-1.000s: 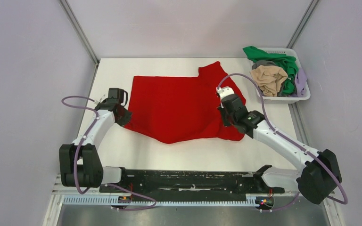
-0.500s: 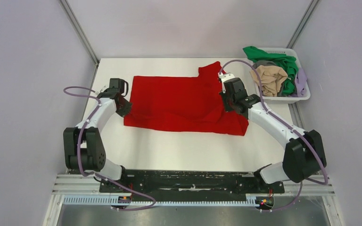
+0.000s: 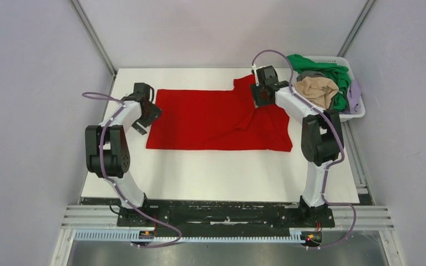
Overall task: Fold and stack the t-shirts
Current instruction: Fold the flattened tshirt in 1/3 of the way
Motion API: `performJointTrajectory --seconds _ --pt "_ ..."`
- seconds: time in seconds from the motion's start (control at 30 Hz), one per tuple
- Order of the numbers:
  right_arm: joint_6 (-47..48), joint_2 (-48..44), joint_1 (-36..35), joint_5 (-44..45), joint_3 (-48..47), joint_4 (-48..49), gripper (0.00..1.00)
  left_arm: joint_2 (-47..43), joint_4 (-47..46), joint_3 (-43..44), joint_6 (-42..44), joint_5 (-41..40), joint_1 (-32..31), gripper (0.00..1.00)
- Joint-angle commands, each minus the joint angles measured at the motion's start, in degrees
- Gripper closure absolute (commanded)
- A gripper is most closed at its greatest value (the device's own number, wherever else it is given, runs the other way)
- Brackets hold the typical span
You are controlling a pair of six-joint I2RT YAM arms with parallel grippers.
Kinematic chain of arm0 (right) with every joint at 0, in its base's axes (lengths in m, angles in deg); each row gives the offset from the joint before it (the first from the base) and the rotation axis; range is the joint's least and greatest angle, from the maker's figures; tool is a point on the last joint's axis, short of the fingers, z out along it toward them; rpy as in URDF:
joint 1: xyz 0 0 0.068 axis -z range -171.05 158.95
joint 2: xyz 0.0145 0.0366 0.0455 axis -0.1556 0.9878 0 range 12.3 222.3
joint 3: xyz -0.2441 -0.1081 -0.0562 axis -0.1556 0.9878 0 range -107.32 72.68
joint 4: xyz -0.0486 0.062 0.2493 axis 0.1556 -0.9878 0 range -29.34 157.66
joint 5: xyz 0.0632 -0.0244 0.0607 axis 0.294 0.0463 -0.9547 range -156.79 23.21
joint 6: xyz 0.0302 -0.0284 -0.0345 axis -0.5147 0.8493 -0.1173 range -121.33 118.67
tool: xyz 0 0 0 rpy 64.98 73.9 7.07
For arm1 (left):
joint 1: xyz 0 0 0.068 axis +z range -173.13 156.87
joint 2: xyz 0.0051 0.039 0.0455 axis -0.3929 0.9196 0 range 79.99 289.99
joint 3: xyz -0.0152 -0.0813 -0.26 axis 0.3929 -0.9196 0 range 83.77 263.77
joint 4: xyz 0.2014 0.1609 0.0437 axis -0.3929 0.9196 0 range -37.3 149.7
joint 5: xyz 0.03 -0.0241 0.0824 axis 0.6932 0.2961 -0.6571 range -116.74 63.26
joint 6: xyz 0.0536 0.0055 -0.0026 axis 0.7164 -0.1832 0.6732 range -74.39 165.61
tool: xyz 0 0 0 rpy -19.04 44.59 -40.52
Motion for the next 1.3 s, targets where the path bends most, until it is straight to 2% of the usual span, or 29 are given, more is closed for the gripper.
performJointTrajectory --seconds 0.0,0.03,0.13,0.23,0.33,0.43,0.6,0.77,1.1,1.27 --pt "0.1 -0.6 0.9 5.5 -7.1 -3.3 0.18 -5.7 0.8 2.4 -1.3 -3.6 0.3 0.00" --pt "-0.2 -2.5 0.9 4.8 -4.0 -2.1 0.03 -7.6 0.8 1.6 -1.3 -3.9 0.3 0.00" --pt "-1.7 -11.4 0.9 -0.4 7.8 4.1 0.02 -12.9 0.4 -1.4 -1.0 -3.1 0.3 0.00" --pt "-4.6 -18.4 0.9 -12.0 18.9 10.5 0.02 -16.4 -2.8 -4.9 0.6 2.7 0.3 0.00" --pt "-7.7 -21.2 0.8 -26.0 26.3 15.5 0.02 -16.9 -7.0 -8.6 1.8 8.9 0.3 0.00" --pt "-9.5 -20.6 -0.4 -31.3 29.8 19.3 0.02 -15.7 -10.1 -11.2 2.6 13.2 0.3 0.00" --pt "-9.2 -15.4 -3.5 -30.3 27.0 19.0 0.02 -14.5 -11.6 -13.7 3.9 16.2 0.3 0.00" --pt "-6.3 -8.2 -8.7 -22.7 18.6 14.6 0.02 -15.7 -11.8 -15.8 4.9 15.2 0.3 0.00" --pt "-10.6 4.6 -9.3 -21.5 1.6 16.4 0.02 -16.6 -8.3 -14.3 6.6 12.6 0.3 0.00" --pt "-10.8 6.3 -9.2 -19.3 -4.5 18.2 0.02 -17.4 -7.6 -13.9 7.3 13.1 0.3 0.00"
